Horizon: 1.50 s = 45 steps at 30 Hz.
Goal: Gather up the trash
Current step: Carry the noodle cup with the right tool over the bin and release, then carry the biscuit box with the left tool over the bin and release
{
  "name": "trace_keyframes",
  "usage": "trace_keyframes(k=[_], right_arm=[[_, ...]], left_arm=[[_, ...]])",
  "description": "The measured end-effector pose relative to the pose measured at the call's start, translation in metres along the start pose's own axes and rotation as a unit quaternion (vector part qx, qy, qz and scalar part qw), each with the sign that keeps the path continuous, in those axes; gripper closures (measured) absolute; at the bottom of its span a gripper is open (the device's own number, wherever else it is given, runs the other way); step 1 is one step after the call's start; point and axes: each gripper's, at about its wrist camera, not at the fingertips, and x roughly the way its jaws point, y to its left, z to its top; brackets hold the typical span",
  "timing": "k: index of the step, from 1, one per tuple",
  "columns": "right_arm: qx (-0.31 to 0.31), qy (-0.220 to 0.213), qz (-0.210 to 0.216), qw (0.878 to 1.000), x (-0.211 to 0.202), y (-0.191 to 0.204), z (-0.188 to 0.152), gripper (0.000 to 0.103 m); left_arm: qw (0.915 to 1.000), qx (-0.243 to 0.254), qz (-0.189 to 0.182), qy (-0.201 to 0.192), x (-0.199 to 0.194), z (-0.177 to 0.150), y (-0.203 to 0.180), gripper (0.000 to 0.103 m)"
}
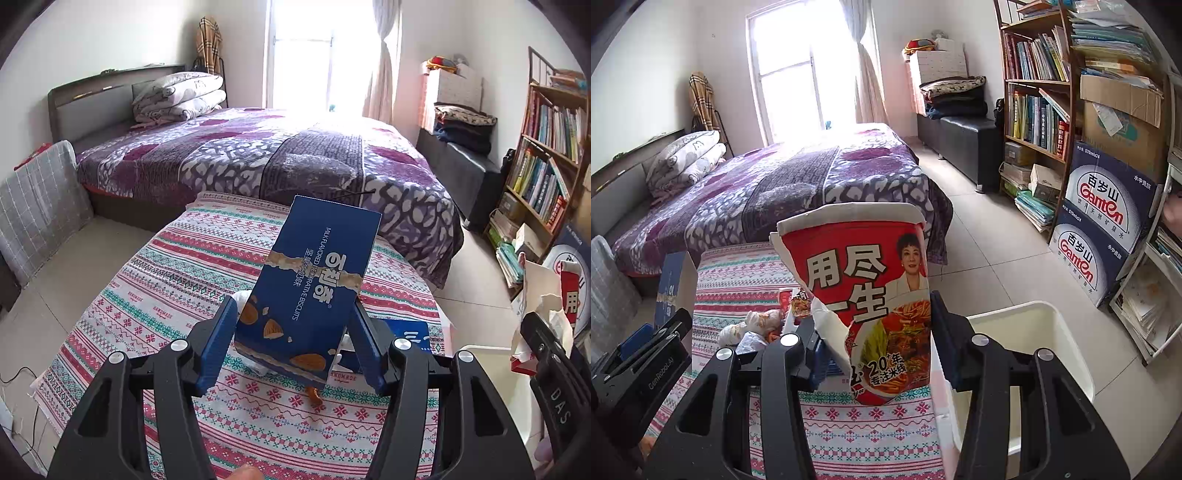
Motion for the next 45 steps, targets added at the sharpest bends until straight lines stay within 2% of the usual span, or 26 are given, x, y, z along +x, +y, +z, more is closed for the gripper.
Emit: trace_keyframes(k=[16,26,29,31,33,45], right_arm=[[0.045,0.013,-0.054,0.997,0.001,-0.063,0.0,0.058],[0.109,0.041,-0.087,0.989,0.005,-0.119,0.001,0.056],[0.125,0.045,-0.099,0.986,0.003,-0.133,0.0,0.047],[0.135,0.041,-0.111,0.984,0.0,-0.141,0.001,0.029],[0.146,0.037,-0.12,0.981,-0.003,-0.15,0.002,0.024],[0.21,0.033,-0.14,0.967,-0.016,-0.202,0.004,0.019]], left_arm=[[0.9988,0.035,-0.034,0.006,0.0,-0.011,-0.053,0.044],[0.9962,0.063,-0.059,0.014,0.001,-0.021,-0.09,0.044],[0.9947,0.074,-0.07,0.016,0.0,-0.024,-0.103,0.044],[0.9936,0.08,-0.077,0.019,-0.001,-0.026,-0.111,0.044],[0.9925,0.086,-0.084,0.021,-0.001,-0.029,-0.119,0.044],[0.9865,0.109,-0.118,0.032,-0.008,-0.038,-0.163,0.043]])
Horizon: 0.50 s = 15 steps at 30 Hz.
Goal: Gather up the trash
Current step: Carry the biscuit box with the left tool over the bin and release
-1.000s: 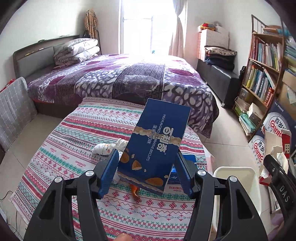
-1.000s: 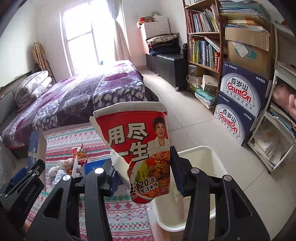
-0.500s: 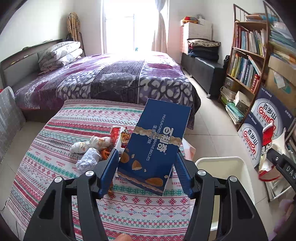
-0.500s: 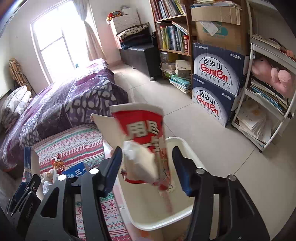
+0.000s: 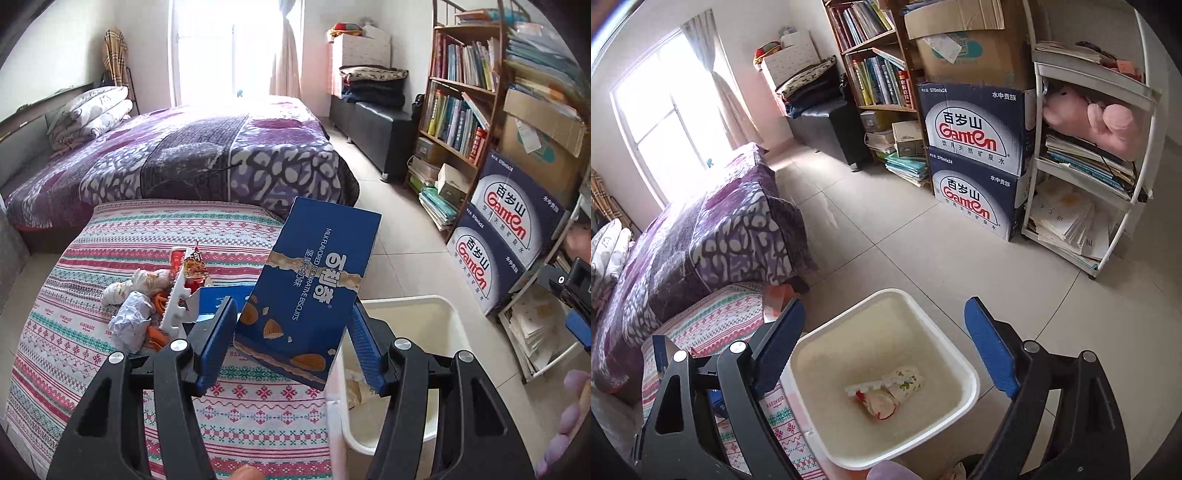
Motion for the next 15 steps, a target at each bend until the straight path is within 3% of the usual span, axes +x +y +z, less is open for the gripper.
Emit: trace_keyframes(k=[15], right_arm=[[0.055,-0.011,-0.023,0.998,-0.005,-0.044,0.016,0.014]], left_arm=[[0.996,0.022,-0.078,0.037,0.007,-0.003,-0.052,0.043]])
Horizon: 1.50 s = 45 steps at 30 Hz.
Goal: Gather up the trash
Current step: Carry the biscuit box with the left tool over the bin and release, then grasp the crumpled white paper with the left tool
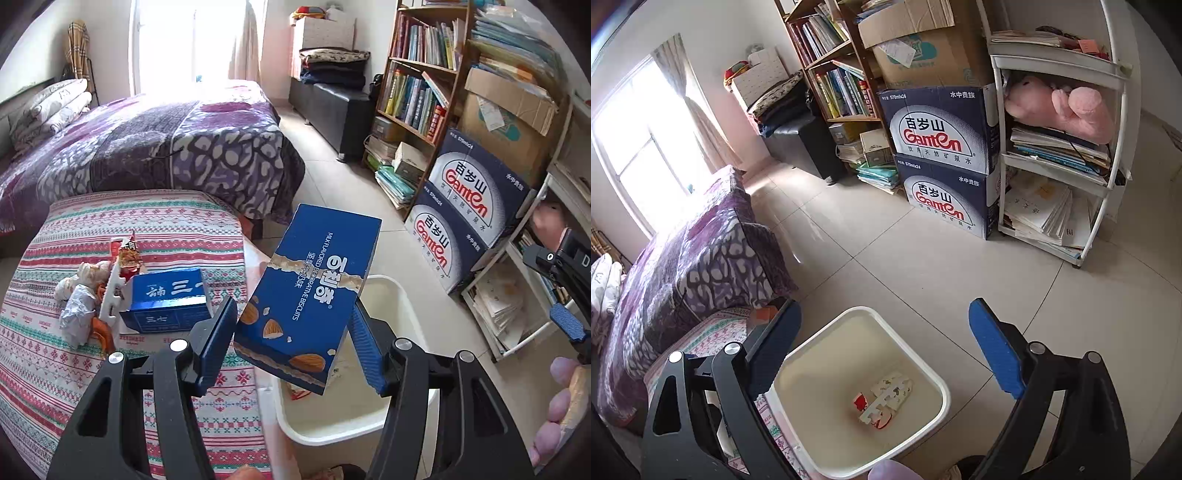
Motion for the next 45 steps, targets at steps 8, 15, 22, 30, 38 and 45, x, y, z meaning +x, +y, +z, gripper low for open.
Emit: trace_keyframes(k=[8,15,22,30,38,45], right_arm=[[0.022,-0.001,-0.012,1.0,0.001,-0.015,0.007,0.011],[0.021,0.0,-0.013,1.0,0.001,-0.014,0.007,0.008],[0.002,0.009,-0.017,1.0,0.004,0.008,0.0,0.007],[-0.042,0.039,-0.009,0.998,0.011,0.052,-0.025,0.007],[-0.089,0.064,0.007,0.994,0.015,0.098,-0.052,0.007],[-0.117,0.092,0.02,0.989,0.021,0.133,-0.074,0.007]], left_arm=[[0.998,0.011,-0.061,0.008,0.0,0.004,-0.02,0.036],[0.9984,0.022,-0.05,0.012,-0.001,0.004,-0.013,0.034],[0.9996,0.019,-0.015,0.017,0.0,0.002,0.015,0.032],[0.9978,-0.007,0.043,0.05,0.015,-0.004,0.071,0.03],[0.9913,-0.022,0.097,0.086,0.026,-0.009,0.126,0.03],[0.9772,-0.006,0.155,0.145,0.051,-0.014,0.18,0.026]])
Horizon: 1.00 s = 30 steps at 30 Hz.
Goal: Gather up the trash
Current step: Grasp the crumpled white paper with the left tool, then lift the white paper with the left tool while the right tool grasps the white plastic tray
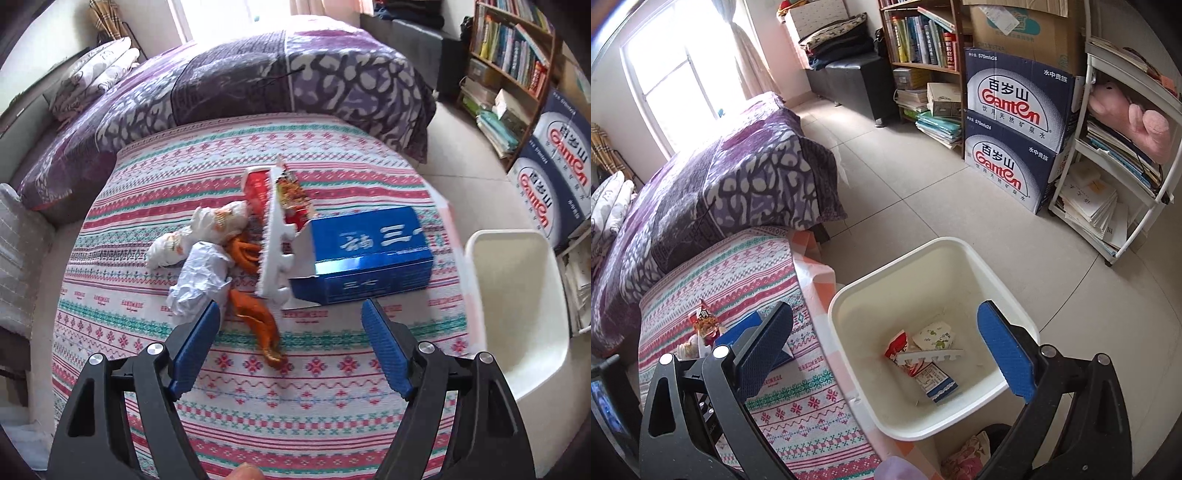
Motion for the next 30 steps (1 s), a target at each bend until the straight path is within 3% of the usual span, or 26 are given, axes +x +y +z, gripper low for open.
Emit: trace_keyframes(k=[6,14,17,20,26,30], right_arm=[[-0.013,0.023,0.011,1.0,0.011,0.027,-0.008,0.007],[-0.032,0.061,0.034,0.997,0.027,0.063,-0.022,0.007],[-0.041,0.078,0.043,0.995,0.034,0.075,-0.029,0.007],[-0.056,0.086,0.046,0.994,0.04,0.085,-0.036,0.007],[-0.068,0.109,0.049,0.99,0.053,0.098,-0.048,0.007],[-0.085,0.121,0.061,0.987,0.058,0.109,-0.058,0.007]], left_arm=[[0.9982,-0.013,0.023,0.054,0.044,0.005,0.046,0.026],[0.9925,-0.066,-0.007,0.103,0.083,0.007,0.086,0.026],[0.9906,-0.084,-0.023,0.105,0.089,0.006,0.096,0.027],[0.9875,-0.094,-0.052,0.116,0.089,0.003,0.103,0.047],[0.9871,-0.107,-0.059,0.103,0.069,0.0,0.117,0.05],[0.9843,-0.144,-0.067,0.077,0.042,0.003,0.138,0.05]])
